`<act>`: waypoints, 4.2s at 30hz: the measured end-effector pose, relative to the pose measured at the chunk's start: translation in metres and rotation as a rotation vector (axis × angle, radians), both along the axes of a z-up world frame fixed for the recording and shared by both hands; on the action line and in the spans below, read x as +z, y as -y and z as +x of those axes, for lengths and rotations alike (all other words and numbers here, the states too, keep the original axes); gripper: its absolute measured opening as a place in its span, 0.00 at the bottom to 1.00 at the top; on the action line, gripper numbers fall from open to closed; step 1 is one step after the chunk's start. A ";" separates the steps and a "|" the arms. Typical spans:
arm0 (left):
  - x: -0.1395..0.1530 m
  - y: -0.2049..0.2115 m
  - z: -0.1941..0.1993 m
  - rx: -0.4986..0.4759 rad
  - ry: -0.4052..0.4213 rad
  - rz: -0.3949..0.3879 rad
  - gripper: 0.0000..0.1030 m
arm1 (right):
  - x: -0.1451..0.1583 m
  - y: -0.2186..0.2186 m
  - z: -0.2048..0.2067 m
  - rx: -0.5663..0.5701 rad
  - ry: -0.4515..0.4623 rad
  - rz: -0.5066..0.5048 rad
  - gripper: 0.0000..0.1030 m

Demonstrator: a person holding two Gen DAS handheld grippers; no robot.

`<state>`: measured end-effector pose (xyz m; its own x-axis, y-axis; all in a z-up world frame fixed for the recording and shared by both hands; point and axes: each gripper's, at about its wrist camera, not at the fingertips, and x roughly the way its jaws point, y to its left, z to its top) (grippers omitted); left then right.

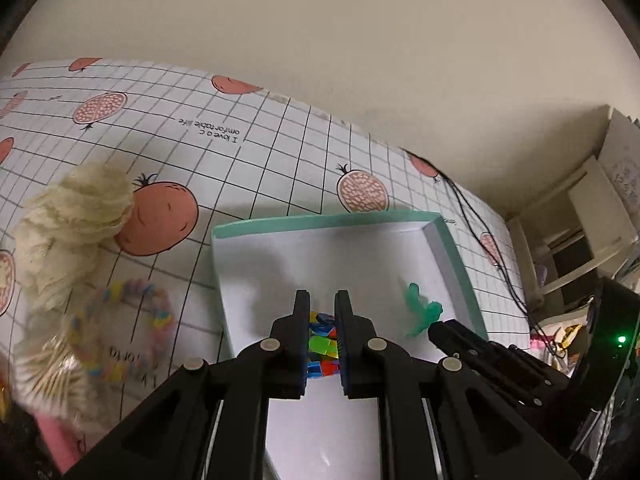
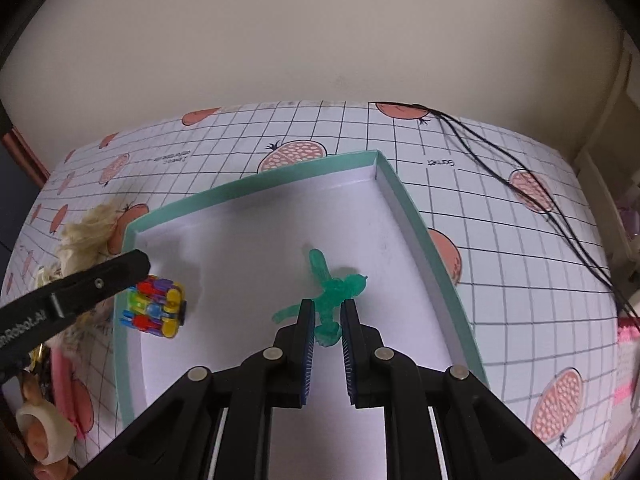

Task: Organize objects
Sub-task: 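Carry the block toy and green figure over the mint-green tray with both tools, then open both tools to drop the block toy and green figure into the tray, then move both tools back toward the remaining items on the table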

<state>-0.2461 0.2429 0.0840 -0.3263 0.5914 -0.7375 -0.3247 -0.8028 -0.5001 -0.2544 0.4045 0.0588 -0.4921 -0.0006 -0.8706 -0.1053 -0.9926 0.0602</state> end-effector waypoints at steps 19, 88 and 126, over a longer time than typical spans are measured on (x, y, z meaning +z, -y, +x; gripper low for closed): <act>-0.009 -0.002 -0.014 0.043 -0.025 -0.072 0.12 | -0.016 -0.005 -0.007 -0.015 0.006 0.006 0.14; 0.008 0.116 0.073 0.249 -0.118 -0.144 1.00 | 0.016 0.038 0.090 -0.097 -0.095 -0.034 1.00; -0.025 0.282 0.061 0.457 0.061 -0.198 1.00 | 0.009 0.239 0.065 0.282 -0.039 -0.051 0.94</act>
<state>-0.1850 -0.0396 0.0592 -0.4720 0.2446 -0.8470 0.1071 -0.9377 -0.3305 -0.1892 0.1651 0.0673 -0.4996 -0.1852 -0.8462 0.1774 -0.9781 0.1093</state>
